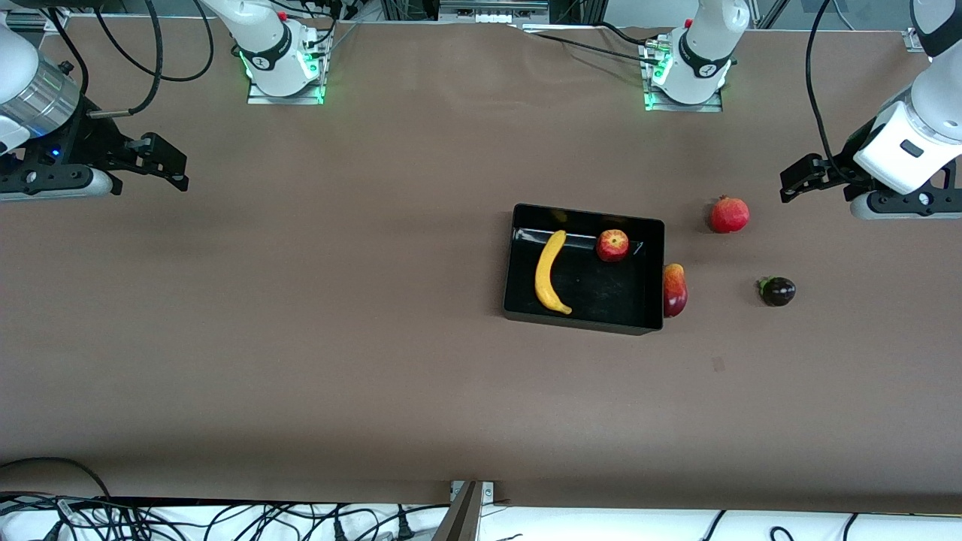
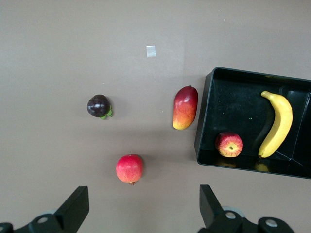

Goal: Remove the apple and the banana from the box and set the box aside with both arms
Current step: 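Move the left gripper over the small red apple in the tray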

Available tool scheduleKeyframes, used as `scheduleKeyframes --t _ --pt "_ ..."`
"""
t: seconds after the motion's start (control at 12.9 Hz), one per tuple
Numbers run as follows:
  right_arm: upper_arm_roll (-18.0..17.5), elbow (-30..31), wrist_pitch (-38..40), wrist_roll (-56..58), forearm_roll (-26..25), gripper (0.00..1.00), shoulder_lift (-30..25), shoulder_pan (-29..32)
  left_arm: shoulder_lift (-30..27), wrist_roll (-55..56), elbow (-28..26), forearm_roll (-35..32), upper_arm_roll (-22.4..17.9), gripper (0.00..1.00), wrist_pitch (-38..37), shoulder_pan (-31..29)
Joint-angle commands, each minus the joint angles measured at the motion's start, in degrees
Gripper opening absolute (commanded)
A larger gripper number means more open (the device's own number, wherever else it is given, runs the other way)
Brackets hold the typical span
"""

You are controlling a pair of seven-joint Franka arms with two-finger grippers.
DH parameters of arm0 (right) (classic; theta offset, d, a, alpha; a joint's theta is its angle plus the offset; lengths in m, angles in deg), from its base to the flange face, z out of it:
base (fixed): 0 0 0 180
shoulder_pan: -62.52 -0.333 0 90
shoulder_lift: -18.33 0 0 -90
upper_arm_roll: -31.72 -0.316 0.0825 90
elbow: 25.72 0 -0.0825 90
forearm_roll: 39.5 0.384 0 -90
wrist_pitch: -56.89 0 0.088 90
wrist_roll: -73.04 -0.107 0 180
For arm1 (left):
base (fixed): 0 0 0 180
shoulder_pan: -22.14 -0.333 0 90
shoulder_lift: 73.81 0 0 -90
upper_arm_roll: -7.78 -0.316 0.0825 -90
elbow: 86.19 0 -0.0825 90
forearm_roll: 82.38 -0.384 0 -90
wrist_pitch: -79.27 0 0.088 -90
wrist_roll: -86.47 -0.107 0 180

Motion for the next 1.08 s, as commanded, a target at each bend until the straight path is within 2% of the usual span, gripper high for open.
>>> scheduleKeyframes --t 0.0,0.23,0.46,0.77,1.01 --pt "-0.78 -0.88 0.54 -0.21 -0.37 1.00 0.16 0.81 -1.18 -0.52 0.23 0.63 -0.58 1.00 0.04 -0.81" --pt "-0.87 -0.88 0.54 -0.21 -0.37 1.00 0.16 0.81 -0.74 0.08 0.24 0.81 -1.72 1.00 0.13 -0.47" --pt "-1.05 -0.88 0.54 -0.21 -0.29 1.00 0.08 0.81 -0.22 0.09 -0.90 0.90 -1.20 1.00 -1.09 0.50" --pt "-1.05 -0.88 0.63 -0.04 -0.29 1.00 -0.01 0.72 5.30 0.26 -1.35 1.07 -0.50 1.00 -3.21 6.99" --pt "-1.22 -0.88 0.63 0.05 -0.37 1.00 -0.01 0.37 10.93 1.31 -1.17 1.34 -0.23 1.00 3.10 10.42"
